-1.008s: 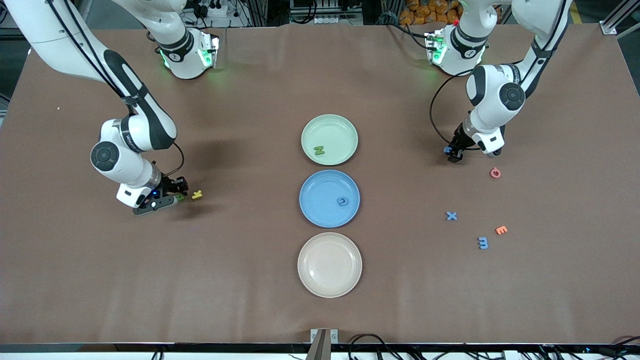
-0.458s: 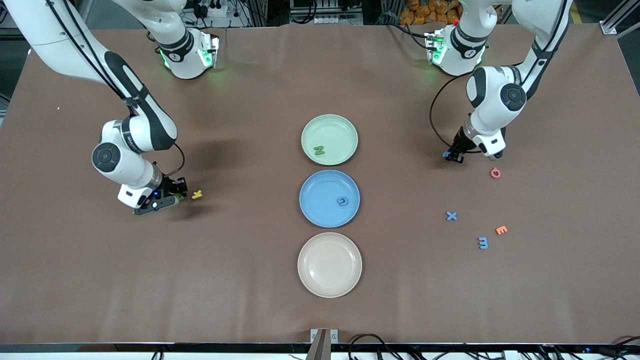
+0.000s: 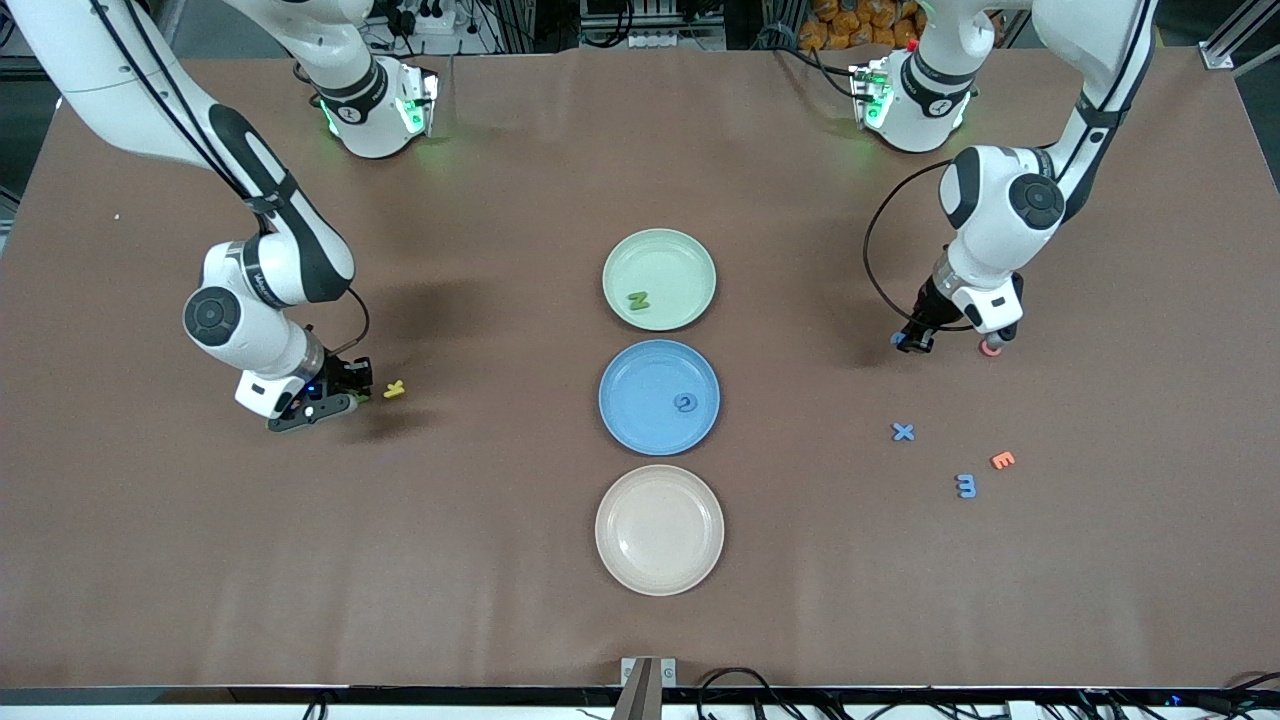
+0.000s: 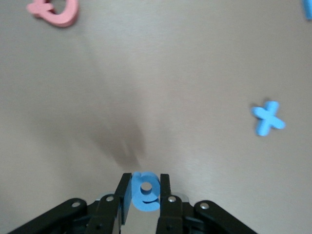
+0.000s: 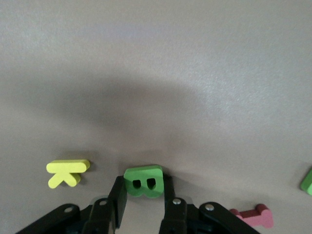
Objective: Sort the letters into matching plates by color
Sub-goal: 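Grasp green B with the right gripper while the left gripper grasps blue g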
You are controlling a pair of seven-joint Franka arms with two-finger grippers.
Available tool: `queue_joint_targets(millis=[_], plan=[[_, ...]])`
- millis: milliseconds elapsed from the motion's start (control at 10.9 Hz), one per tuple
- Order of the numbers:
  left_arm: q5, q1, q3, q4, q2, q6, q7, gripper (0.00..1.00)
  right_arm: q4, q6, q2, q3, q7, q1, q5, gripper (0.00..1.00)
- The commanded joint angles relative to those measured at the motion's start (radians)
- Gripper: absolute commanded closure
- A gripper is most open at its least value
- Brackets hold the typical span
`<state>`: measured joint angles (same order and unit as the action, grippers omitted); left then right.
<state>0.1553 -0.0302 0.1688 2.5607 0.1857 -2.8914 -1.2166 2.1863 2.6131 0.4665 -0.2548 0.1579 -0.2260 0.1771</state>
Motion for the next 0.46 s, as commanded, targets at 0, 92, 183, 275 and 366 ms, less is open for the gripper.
queue_joint_targets(millis=[0, 92, 183, 275, 366], plan=[[-0.068, -0.046, -0.003, -0.15, 0.04, 0.154, -0.031, 1.0, -0.04, -0.069, -0.038, -0.006, -0.02, -0.013, 0.021, 0.91], [-0.106, -0.051, 0.003, -0.224, 0.054, 0.225, -0.031, 1.0, -0.048, -0.121, -0.072, -0.006, -0.023, -0.01, 0.019, 0.93], [-0.137, -0.056, 0.011, -0.309, 0.086, 0.307, -0.031, 1.0, -0.056, -0.143, -0.094, -0.006, -0.027, -0.009, 0.013, 0.94], [-0.146, -0.091, 0.015, -0.394, 0.124, 0.375, -0.034, 1.0, -0.059, -0.162, -0.11, -0.008, -0.031, -0.003, 0.002, 0.94], [-0.146, -0.124, 0.012, -0.458, 0.156, 0.414, -0.038, 1.0, -0.063, -0.192, -0.132, -0.008, -0.058, 0.016, -0.001, 0.94]])
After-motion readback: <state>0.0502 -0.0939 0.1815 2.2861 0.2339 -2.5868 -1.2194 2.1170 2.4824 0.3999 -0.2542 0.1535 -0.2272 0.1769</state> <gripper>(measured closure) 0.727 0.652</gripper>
